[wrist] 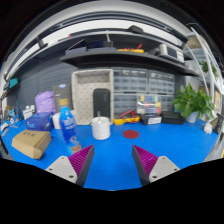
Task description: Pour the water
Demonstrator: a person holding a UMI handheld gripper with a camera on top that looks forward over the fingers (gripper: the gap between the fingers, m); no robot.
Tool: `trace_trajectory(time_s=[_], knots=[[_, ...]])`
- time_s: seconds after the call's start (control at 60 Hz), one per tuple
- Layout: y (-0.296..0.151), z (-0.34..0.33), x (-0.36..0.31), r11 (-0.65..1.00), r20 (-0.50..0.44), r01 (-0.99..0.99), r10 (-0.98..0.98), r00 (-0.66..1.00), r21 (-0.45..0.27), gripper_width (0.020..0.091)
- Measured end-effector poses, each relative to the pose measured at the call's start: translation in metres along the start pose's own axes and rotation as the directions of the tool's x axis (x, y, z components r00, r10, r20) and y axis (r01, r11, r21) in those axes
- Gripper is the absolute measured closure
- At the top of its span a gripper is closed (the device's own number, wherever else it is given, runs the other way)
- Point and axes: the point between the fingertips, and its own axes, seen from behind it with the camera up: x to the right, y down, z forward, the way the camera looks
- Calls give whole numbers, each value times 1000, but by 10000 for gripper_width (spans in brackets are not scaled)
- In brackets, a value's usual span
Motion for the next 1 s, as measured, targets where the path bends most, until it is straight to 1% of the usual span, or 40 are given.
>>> trace_trajectory(time_s=[0.15, 0.283, 0.417, 0.617, 0.717, 0.8, 0.833, 0.867, 0.9, 0.917, 0.95, 0.967, 0.983, 1.0], knots=[[13, 18, -77, 999, 101, 30, -28, 994, -24, 321], [11, 38, -120, 999, 145, 38, -34, 989, -24, 323], [3, 68, -146, 999, 153, 37, -35, 988, -11, 325], [-9, 116, -163, 999, 127, 48, -48, 991, 6, 323], [-14, 134, -169, 999, 121, 44, -46, 992, 18, 335], [-16, 144, -178, 999, 139, 32, -36, 990, 35, 400], [-18, 148, -180, 999, 149, 16, -22, 989, 41, 471], [-20, 151, -177, 998, 141, 23, -30, 990, 52, 590], [-19, 153, -176, 998, 136, 40, -46, 990, 46, 590], [-19, 153, -176, 998, 138, 41, -48, 989, 49, 606], [-18, 154, -177, 998, 146, 43, -50, 988, 50, 615], [-18, 154, -177, 998, 147, 44, -52, 988, 52, 638], [-19, 155, -176, 997, 146, 47, -54, 988, 55, 639], [-19, 155, -176, 997, 146, 48, -56, 988, 57, 663]])
